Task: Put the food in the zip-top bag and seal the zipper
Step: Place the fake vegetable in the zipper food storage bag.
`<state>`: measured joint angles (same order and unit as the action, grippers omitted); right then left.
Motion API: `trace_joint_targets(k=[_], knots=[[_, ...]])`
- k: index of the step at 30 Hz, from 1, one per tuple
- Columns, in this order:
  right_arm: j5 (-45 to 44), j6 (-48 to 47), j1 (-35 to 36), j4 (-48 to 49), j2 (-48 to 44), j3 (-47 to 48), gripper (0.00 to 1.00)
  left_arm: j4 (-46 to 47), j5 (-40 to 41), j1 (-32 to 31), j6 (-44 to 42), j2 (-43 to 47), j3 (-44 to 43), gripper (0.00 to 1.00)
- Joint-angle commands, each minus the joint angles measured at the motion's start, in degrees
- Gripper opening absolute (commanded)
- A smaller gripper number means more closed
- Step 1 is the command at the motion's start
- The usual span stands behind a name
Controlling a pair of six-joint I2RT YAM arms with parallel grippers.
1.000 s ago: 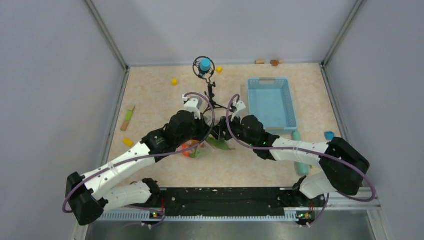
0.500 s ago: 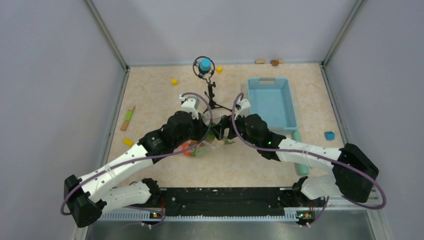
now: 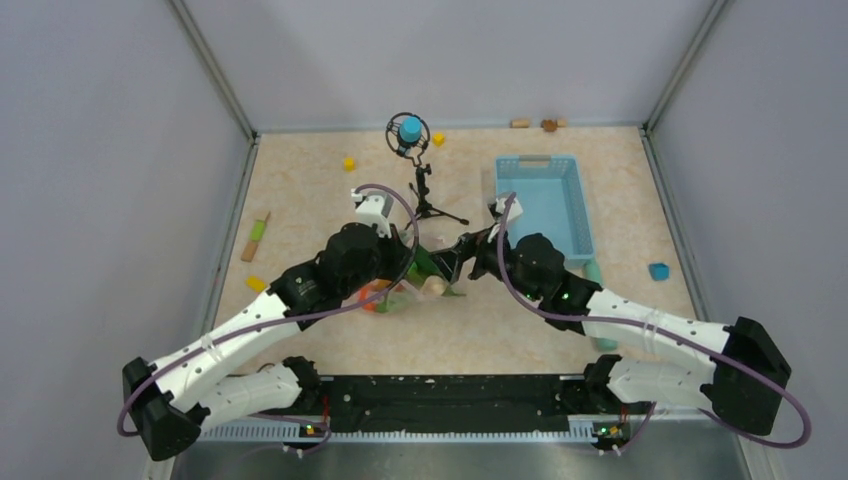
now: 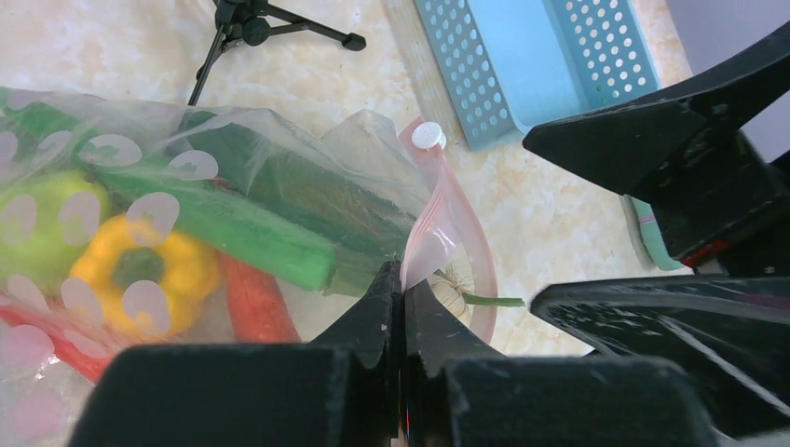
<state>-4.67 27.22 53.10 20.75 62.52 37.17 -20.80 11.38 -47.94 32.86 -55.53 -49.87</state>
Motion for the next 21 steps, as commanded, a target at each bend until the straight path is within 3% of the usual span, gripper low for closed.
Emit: trace_joint_targets(k=[1,7,15,20,21], knots=[[-3.4,-4.4,0.6,-6.2,0.0,0.8,0.94,2.9,-0.6,0.0,-0.6,2.2,-0.9,0.0],[-4.7,-0.5,-1.6,-9.7,4.9,2.4,0.88,2.8,-0.9,0.0,-0.9,2.1,-0.7,0.0],[3.1,3.7,-6.2,-4.4,10.8,1.4,0.66,2.2,-0.8,0.0,-1.3,2.7,-0.5,0.0],[4.5,3.9,-7.0,-1.5,12.9,0.9,0.47,2.2,-1.5,0.0,-1.9,3.1,-0.2,0.0],[4.5,3.9,-7.0,-1.4,13.2,1.1,0.33,2.3,-1.8,0.0,-2.1,3.0,-0.1,0.0]])
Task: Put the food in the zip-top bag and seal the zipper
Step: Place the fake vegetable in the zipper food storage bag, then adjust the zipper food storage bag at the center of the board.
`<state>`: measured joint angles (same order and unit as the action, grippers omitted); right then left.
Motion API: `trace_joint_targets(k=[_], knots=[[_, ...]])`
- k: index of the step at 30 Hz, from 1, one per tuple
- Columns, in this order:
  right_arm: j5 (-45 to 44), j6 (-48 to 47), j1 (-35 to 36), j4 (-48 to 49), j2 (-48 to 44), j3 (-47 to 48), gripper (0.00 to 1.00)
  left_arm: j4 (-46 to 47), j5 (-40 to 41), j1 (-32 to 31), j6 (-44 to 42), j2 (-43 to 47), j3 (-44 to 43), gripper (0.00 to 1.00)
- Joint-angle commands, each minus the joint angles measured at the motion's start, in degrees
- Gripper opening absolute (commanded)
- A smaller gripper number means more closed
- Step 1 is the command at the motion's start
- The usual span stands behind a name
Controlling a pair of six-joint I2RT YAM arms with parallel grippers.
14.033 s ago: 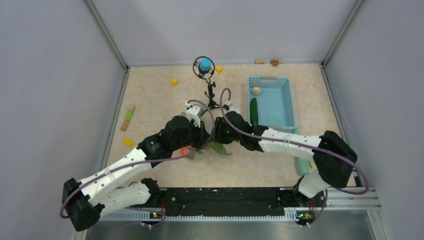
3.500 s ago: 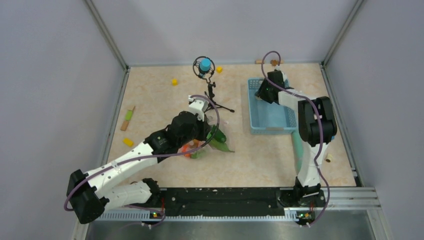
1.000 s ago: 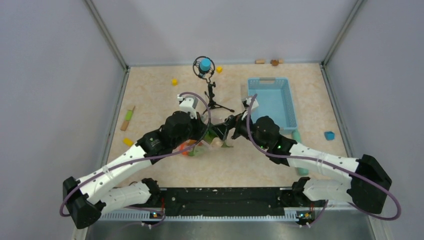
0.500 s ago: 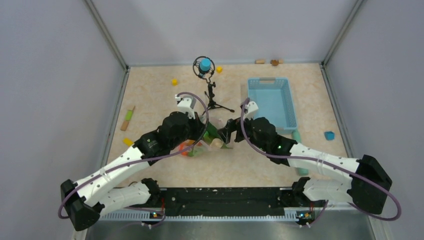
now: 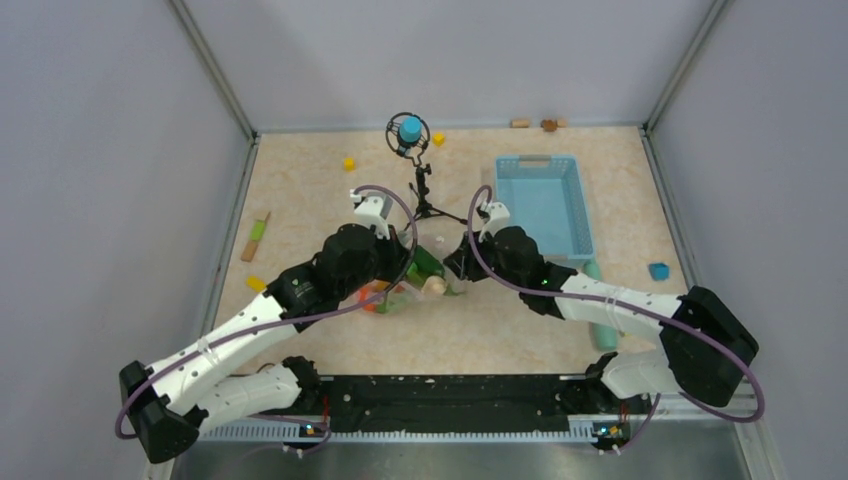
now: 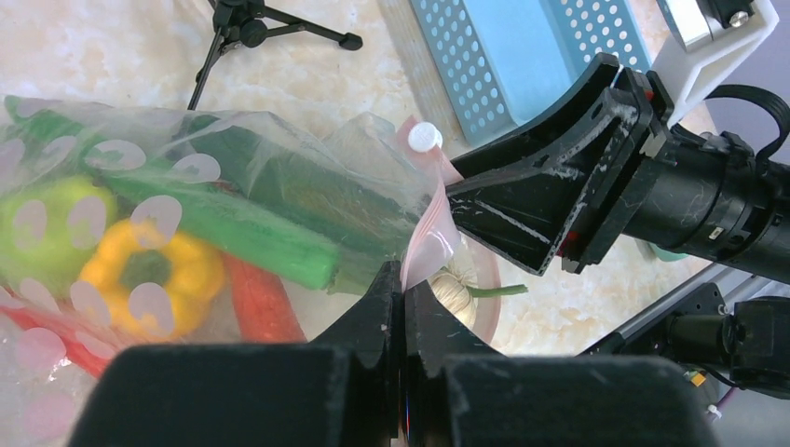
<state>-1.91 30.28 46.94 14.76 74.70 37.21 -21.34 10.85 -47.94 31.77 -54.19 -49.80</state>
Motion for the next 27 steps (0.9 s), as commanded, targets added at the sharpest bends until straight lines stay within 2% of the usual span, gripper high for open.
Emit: trace_joint_targets(k=[1,2,3,9,14,16,18,20,22,25,27], knots=[[2.4,0.5,-0.9,4.8,1.1,1.3,0.17,2.9,-1.9,0.0,-1.2,1.6,-0.2,0.0],[3.3,0.0,-0.9,4.8,1.1,1.7,0.06,3.0,-2.5,0.0,-1.4,1.5,-0.3,0.0],[3.7,-0.6,-0.9,4.7,1.0,2.2,0.0,3.2,-3.1,0.0,-1.6,1.4,-0.3,0.0],[4.7,-3.8,-0.9,2.3,-1.9,7.1,0.0,5.0,-7.3,0.0,-2.1,2.9,0.4,0.0],[13.0,-7.8,-1.0,-0.5,-4.8,12.3,0.0,8.6,-16.7,0.0,-5.3,6.5,0.4,0.0],[15.6,-8.8,-0.9,-1.2,-6.1,14.0,0.0,10.5,-20.9,-0.1,-6.7,8.0,-0.5,0.17],[16.8,-9.9,-0.9,-3.2,-7.5,15.6,0.0,12.3,-23.8,0.0,-7.6,9.4,-0.6,0.38],[17.4,-11.9,-0.9,-4.8,-9.1,16.8,0.0,13.4,-23.2,0.0,-7.5,11.2,-0.4,0.56],[18.6,-13.6,-1.0,-6.6,-10.2,18.4,0.0,15.0,-19.0,0.0,-6.3,13.6,-0.3,0.69],[21.6,-16.3,-1.1,-11.7,-11.3,21.9,0.0,17.3,-17.9,0.0,-6.1,16.7,-0.4,0.87],[24.3,-18.6,-1.2,-14.5,-12.1,24.3,0.0,17.3,-17.7,0.0,-6.2,19.0,-0.2,0.91]])
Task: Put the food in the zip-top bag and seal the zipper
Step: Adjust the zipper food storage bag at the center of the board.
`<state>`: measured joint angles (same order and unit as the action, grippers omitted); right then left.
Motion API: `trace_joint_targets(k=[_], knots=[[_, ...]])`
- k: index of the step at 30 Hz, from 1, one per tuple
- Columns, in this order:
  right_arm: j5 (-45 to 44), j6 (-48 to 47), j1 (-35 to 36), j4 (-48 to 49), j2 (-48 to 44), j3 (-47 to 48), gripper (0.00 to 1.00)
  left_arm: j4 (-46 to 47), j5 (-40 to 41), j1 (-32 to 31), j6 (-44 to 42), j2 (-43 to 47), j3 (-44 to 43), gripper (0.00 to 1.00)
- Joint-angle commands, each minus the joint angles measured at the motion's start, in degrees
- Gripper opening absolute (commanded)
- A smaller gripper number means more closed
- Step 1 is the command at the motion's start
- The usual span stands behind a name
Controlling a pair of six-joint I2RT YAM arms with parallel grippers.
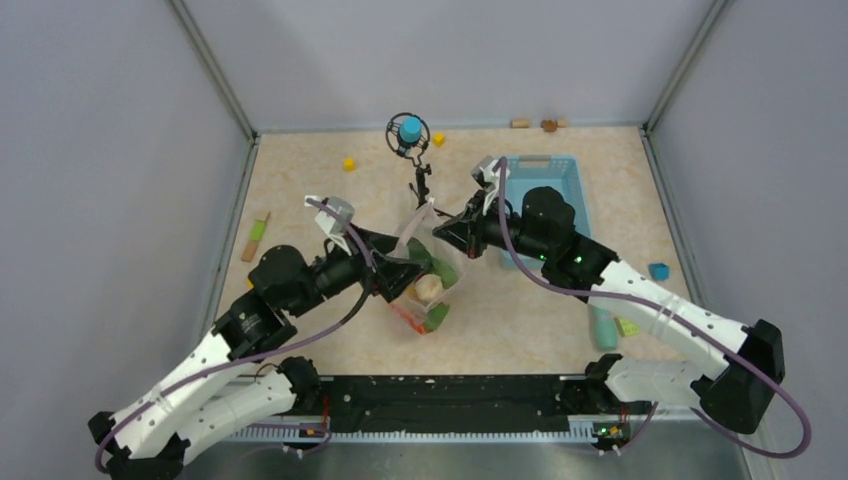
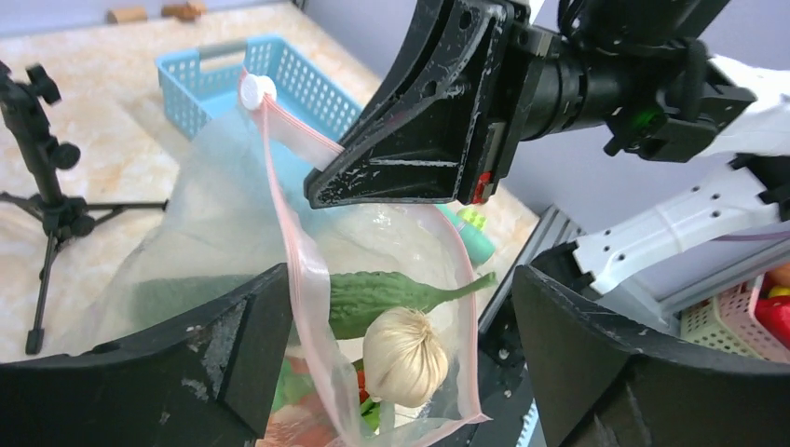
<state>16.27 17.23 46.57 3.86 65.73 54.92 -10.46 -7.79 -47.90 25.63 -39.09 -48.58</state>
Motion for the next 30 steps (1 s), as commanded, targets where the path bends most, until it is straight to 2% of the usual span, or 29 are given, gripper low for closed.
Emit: trace_joint_targets(k=[1,5,9,12,15,19,24,30], knots=[[7.3,-6.6,-0.9,-5.4,-3.5,7.3,0.0,6.8,1.5,-0.1,0.0,5.3,-0.9,0.91],[8.7,-10.5,-1.4,-9.7,-5.0,10.1,0.0,7.8,6.9,-0.1,0.5,11.5,1.4,0.97],[10.5,-14.1,-3.2,-13.4,-6.4,11.4,0.0,3.6,17.2,-0.1,1.2,14.4,0.6,0.97],[10.0,-16.4,-4.6,-14.5,-8.2,10.8,0.0,-3.1,27.6,-0.1,3.5,11.2,-2.2,0.97],[12.5,-18.4,-6.9,-16.0,-9.2,11.0,0.0,-4.8,30.3,-0.1,3.0,5.4,-2.9,0.97],[20.3,-19.9,-9.9,-17.7,-8.0,12.7,0.0,-0.3,25.9,0.0,-1.4,-1.0,-1.7,0.97],[26.0,-20.7,-12.1,-17.9,-5.7,13.3,0.0,16.6,13.8,0.0,-10.6,-3.0,7.0,0.97],[32.8,-23.1,-13.3,-17.3,-0.6,14.1,0.0,22.4,1.9,0.0,-15.8,-8.1,7.2,0.97]])
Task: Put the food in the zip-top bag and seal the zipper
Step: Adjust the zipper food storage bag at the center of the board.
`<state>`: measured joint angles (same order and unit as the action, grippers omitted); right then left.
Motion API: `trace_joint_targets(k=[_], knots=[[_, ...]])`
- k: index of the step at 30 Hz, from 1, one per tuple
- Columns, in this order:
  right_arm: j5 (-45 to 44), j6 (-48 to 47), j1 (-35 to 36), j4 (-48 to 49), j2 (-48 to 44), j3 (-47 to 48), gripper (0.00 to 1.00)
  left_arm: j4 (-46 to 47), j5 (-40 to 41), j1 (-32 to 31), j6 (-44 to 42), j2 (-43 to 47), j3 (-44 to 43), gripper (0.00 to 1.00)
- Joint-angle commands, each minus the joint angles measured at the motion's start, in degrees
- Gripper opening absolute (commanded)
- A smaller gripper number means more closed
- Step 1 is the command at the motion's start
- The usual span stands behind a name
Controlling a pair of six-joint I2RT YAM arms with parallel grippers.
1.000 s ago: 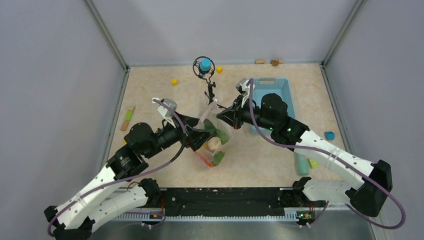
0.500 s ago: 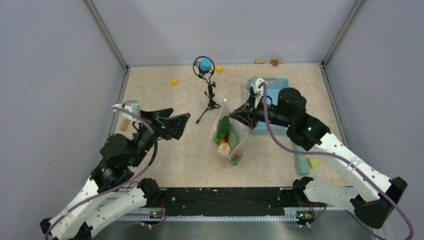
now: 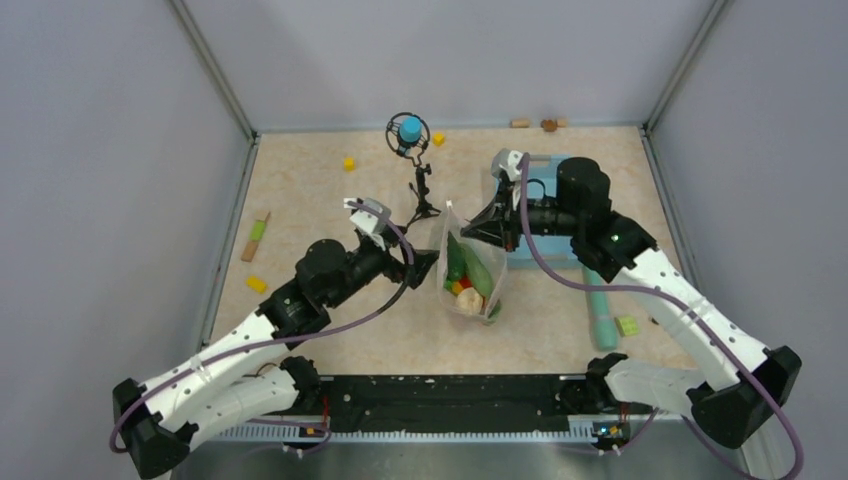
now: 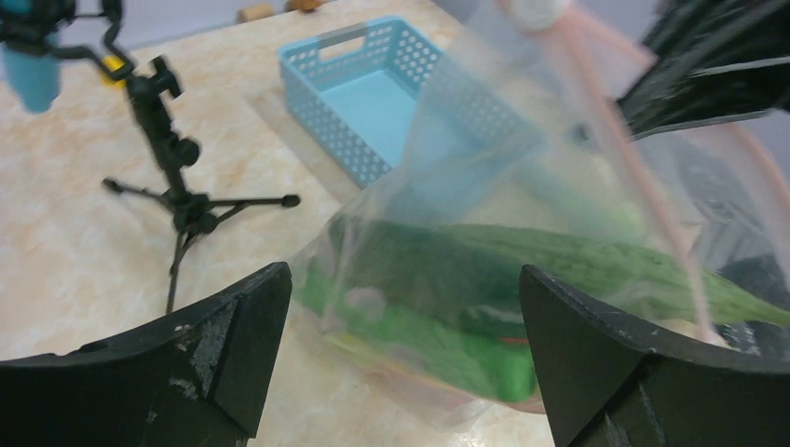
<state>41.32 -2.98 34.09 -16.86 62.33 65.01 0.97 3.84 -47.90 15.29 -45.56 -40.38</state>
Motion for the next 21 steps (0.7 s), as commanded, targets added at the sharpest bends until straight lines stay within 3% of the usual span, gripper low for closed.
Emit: trace_joint_targets(k=[1,12,21], knots=[[9.4,-3.6,-0.9,3.2,4.0,4.3,0.0,11.7,-11.2,0.0,-6.1,-2.2,-1.1,0.97],[21.6,-14.7,-0.9,-4.4,12.4,10.6,0.0,18.6,-10.4,0.2,-9.6,-4.6,-1.9,0.97],[25.9,-20.1,-0.9,-10.7,13.7,13.6,0.0,18.1,-20.4,0.3,-14.4,-1.3,0.4,0.97]])
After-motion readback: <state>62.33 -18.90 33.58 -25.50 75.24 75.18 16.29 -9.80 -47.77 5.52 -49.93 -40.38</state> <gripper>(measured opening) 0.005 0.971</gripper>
